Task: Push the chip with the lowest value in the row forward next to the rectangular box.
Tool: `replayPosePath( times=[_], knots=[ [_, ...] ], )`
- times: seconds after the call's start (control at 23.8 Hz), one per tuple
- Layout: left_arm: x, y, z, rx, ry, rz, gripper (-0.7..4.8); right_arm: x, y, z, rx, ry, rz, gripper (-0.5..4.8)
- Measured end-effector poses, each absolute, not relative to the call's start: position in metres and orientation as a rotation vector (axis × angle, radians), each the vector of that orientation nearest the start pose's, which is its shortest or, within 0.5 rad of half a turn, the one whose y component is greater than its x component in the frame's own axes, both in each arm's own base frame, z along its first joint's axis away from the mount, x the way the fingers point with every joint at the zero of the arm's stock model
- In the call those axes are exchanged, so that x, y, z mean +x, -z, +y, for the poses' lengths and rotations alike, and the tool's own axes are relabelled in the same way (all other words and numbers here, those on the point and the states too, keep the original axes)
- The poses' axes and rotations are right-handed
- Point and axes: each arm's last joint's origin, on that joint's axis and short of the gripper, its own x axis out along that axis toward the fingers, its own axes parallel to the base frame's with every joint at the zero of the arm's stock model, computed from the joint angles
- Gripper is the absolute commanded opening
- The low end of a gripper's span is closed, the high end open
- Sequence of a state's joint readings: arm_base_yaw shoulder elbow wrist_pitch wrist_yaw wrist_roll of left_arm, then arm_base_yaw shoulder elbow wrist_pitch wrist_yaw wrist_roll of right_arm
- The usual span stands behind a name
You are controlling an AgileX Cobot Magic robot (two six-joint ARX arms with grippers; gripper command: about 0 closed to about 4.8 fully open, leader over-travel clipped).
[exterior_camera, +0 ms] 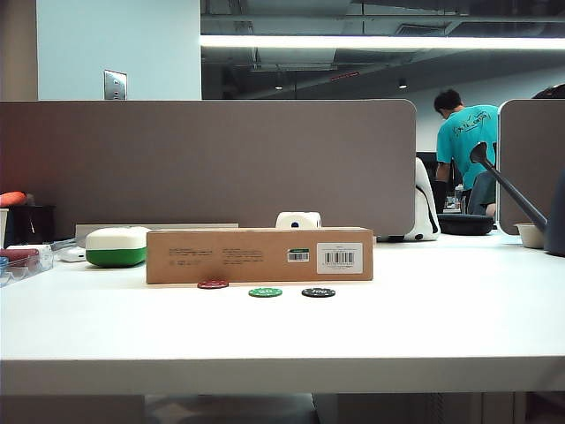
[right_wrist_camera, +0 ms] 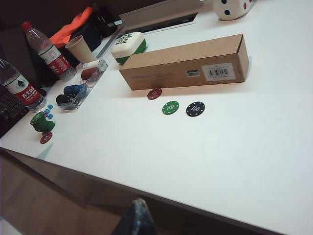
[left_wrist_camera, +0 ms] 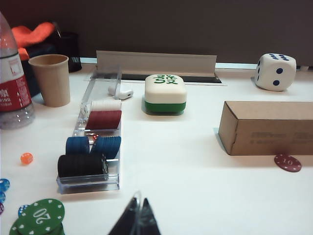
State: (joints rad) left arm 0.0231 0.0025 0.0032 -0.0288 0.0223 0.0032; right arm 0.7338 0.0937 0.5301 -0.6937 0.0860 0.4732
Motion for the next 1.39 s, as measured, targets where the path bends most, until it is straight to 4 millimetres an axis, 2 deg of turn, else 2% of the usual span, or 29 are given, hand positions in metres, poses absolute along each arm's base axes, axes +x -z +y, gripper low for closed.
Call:
replayPosePath(
  times=[0.38, 1.39],
  knots=[
    [0.0976, -0.1619, 0.0016, 0.051, 0.0, 0.025, -0.05, 0.0368, -0.2615, 0.0298, 0.35, -0.573, 0.386, -0.06],
    [0.0976, -0.162, 0.0016, 0.048, 0.0, 0.025, -0.05, 0.0368, -0.2616, 0.0298, 0.35, -0.573, 0.386, -0.06]
  ],
)
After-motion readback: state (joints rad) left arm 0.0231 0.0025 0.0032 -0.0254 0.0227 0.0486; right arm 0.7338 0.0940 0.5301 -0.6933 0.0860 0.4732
